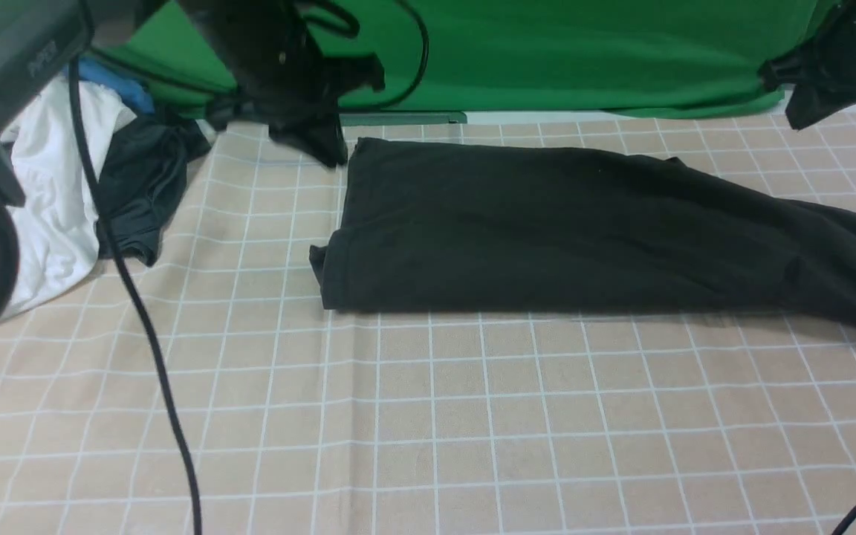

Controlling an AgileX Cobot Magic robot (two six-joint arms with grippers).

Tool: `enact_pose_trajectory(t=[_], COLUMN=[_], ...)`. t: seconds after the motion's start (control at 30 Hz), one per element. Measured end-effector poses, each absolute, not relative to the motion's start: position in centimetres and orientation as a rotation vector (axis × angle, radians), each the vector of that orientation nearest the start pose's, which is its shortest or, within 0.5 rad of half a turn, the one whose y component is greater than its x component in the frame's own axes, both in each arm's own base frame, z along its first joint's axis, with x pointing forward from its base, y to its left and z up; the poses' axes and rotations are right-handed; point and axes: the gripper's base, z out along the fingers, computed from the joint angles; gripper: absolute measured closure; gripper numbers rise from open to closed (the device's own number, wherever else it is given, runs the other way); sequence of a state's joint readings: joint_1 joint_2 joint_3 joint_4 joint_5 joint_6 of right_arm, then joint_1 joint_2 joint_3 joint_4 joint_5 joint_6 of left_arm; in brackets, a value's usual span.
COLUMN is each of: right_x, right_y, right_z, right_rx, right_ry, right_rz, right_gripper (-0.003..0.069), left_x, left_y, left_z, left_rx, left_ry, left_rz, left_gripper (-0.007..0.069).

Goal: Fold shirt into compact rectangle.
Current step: 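Pull the folded dark garment lengthwise by its ends to straighten it flat on the table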

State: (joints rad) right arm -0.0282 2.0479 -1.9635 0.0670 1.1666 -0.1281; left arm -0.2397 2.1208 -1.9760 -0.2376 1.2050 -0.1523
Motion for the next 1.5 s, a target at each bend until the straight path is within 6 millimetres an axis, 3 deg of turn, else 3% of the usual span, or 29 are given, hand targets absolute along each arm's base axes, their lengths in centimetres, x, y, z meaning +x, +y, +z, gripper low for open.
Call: enact_pose_trajectory(t=[0.13, 0.23, 0.43, 0.57, 0.63, 0.73, 0.87, 1.03, 1.17, 1.3, 1.47, 1.5], right_x=[43.1, 41.7, 39.3, 39.0, 38.9, 38.9, 38.9, 38.9, 38.9, 38.8, 38.5, 38.3], right_y=[-0.6, -0.6, -0.5, -0.5, -0.5, -0.5, -0.5, -0.5, -0.5, -0.5, -0.5, -0.5], right_z=[30.6, 31.2, 32.5, 32.9, 32.9, 32.8, 32.8, 32.7, 32.7, 32.7, 32.5, 32.4], right_rx=[-0.115, -0.108, -0.074, -0.056, -0.056, -0.057, -0.057, -0.057, -0.057, -0.058, -0.067, -0.068], right_ry=[2.713, 2.667, 2.598, 2.583, 2.587, 2.596, 2.596, 2.599, 2.599, 2.602, 2.646, 2.667], right_rz=[0.050, 0.046, 0.043, 0.046, 0.047, 0.047, 0.047, 0.048, 0.049, 0.049, 0.051, 0.053], right_gripper=[0.0634, 0.0634, 0.0634, 0.0634, 0.0634, 0.0634, 0.0634, 0.0634, 0.0634, 0.0634, 0.0634, 0.0635], left_x=[42.4, 42.0, 42.7, 43.5, 43.7, 44.4, 44.7, 45.0, 45.1, 45.2, 45.1, 45.1], left_y=[-12.6, -12.5, -12.3, -12.0, -12.0, -12.2, -13.0, -13.8, -14.0, -14.2, -14.3, -14.1], left_z=[23.1, 22.3, 23.3, 23.0, 22.6, 20.6, 17.9, 17.1, 17.0, 16.8, 16.7, 16.6], left_rx=[0.034, 0.030, 0.015, -0.029, -0.035, -0.052, -0.068, -0.074, -0.082, -0.100, -0.059, -0.059], left_ry=[3.017, 3.047, 2.970, 2.910, 2.901, 2.920, 2.972, 2.973, 2.958, 2.956, 2.961, 2.975], left_rz=[-0.405, -0.397, -0.362, -0.307, -0.297, -0.295, -0.394, -0.524, -0.562, -0.600, -0.645, -0.656], left_gripper=[0.0604, 0.0577, 0.0384, 0.0216, 0.0167, 0.0046, 0.0009, 0.0027, 0.0103, 0.0242, 0.0508, 0.0512])
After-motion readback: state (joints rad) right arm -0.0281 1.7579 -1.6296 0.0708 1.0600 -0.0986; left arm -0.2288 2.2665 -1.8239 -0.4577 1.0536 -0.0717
